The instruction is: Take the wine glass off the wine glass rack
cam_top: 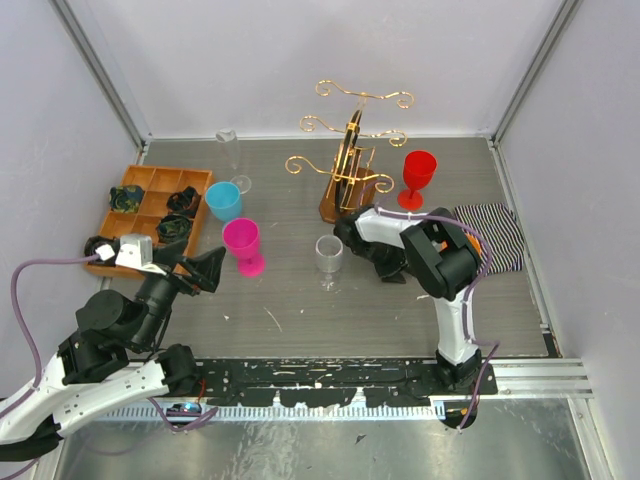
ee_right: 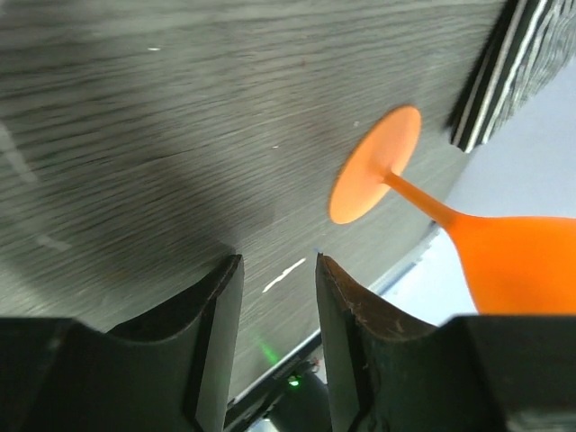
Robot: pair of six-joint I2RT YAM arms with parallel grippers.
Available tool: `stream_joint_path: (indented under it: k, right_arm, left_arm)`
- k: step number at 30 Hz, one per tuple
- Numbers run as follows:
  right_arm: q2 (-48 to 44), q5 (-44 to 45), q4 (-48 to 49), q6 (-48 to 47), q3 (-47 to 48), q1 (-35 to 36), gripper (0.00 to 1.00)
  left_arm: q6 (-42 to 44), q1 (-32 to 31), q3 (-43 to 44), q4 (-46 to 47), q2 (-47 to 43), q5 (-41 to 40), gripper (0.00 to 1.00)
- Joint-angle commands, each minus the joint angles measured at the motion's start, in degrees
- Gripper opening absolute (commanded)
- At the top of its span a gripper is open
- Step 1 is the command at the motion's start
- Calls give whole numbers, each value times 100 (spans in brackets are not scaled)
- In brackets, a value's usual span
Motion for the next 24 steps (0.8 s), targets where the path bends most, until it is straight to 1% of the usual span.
stream_joint_path:
  k: [1, 9, 13, 20, 24]
  right_arm:
    - [-449, -1171, 1431, 41, -30, 80, 45]
    - [-1102, -1697, 1507, -209, -429, 77, 46]
    - [-1361, -2096, 1467, -272, -607, 81, 46]
    - [-1958, -2853, 1490, -217, -946, 81, 47]
    - [-2236, -3108, 1428, -225, -1178, 75, 47]
  left_arm:
    - [-45, -4, 169, -32, 4, -96, 95]
    - [-49, -4, 173, -61, 129, -69, 95]
    - [-115, -4, 267, -243, 272, -81, 95]
    - [-180, -5, 376, -396, 359, -73, 95]
    - [-190, -4, 376, -417, 339, -73, 95]
